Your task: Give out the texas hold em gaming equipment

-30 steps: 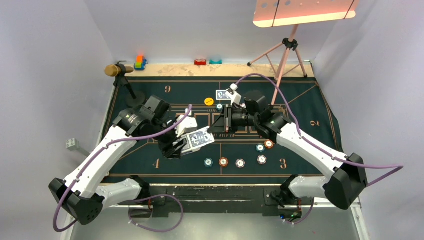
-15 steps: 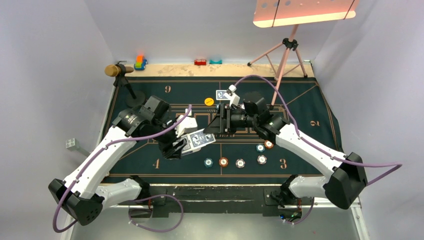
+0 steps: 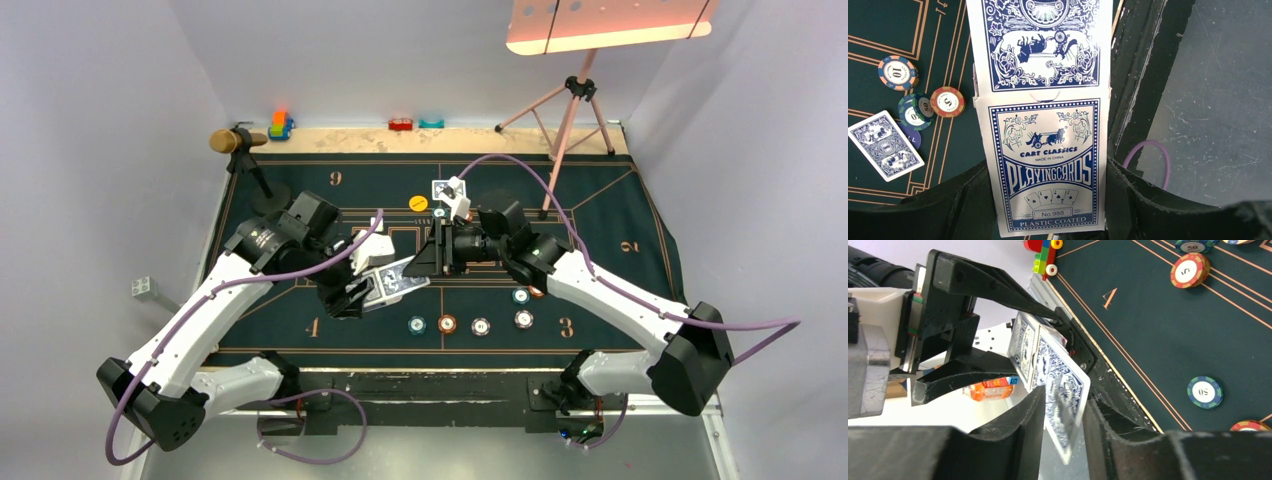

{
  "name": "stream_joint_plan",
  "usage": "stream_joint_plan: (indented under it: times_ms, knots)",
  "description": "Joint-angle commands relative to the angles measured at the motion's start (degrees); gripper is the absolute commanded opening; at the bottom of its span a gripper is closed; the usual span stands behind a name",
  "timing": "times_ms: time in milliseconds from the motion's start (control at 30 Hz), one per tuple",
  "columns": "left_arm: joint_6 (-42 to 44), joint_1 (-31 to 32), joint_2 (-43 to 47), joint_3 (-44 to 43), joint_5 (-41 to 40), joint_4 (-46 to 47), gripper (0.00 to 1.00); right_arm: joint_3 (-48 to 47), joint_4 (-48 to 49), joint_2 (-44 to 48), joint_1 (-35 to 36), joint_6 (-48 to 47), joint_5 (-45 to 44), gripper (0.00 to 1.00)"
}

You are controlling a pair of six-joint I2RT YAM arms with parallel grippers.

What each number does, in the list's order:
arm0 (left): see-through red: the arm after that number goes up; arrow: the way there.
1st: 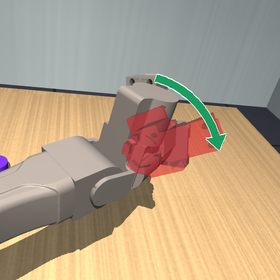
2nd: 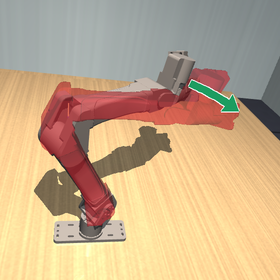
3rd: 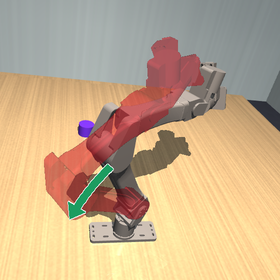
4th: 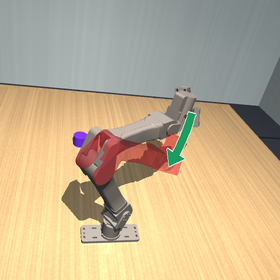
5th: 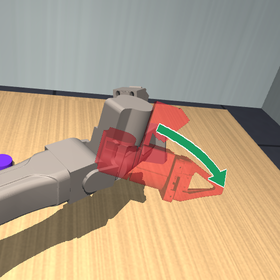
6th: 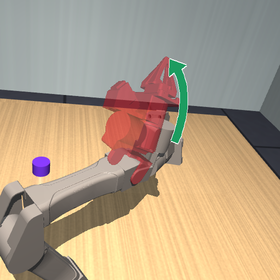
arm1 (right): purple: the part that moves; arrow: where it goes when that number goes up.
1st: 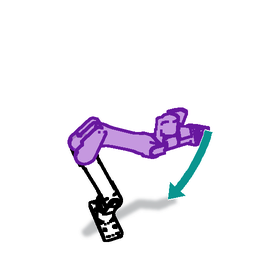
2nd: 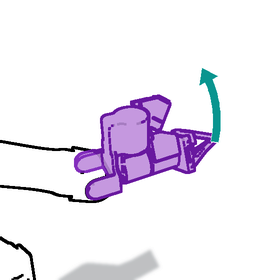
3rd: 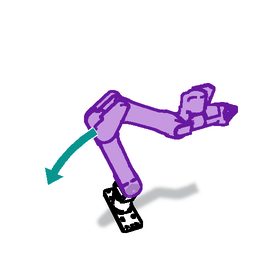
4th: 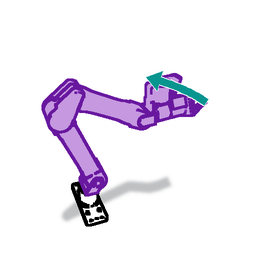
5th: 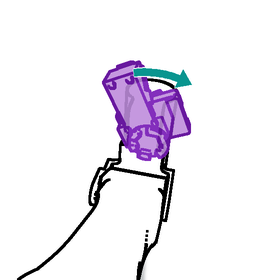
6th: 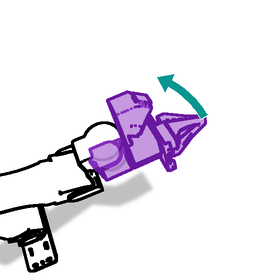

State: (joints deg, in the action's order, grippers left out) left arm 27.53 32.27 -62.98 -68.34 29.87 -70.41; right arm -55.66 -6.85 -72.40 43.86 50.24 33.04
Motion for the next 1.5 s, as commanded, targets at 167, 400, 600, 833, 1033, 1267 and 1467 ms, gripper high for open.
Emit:
stream_joint_plan:
  times_ms: [167,400,600,833,1033,1267,1467]
  knots:
    - [-1.16,0.2,1.49,-1.29,2.56,1.16,0.28,-1.5,-4.96,1.27,-0.09,-2.98,-3.38,0.21]
    - [-1.23,0.21,1.91,-1.06,2.57,1.15,0.28,-2.73,-7.55,1.97,-0.58,-4.15,-4.78,0.16]
    - [-1.33,0.1,2.26,-0.75,2.82,1.24,0.28,-2.82,-7.77,3.65,-1.96,-4.05,-3.93,0.15]
    - [-1.51,0.08,2.68,-0.05,3.24,1.65,0.28,-2.23,-5.59,5.69,-3.24,-2.49,-1.18,0.15]
    - [-1.6,0.16,2.82,0.03,3.23,1.85,0.27,-2.43,-5.81,6.75,-4.74,-2.16,0.32,0.15]
    - [-1.68,0.11,3.2,0.16,3.47,1.9,0.27,-2.39,-6.63,9.64,-9.07,-2.47,2.51,0.14]
    - [-1.84,0.09,3.63,0.23,3.83,1.66,0.26,-2.0,-13.9,11.46,-14.38,-6.88,-0.01,0.11]
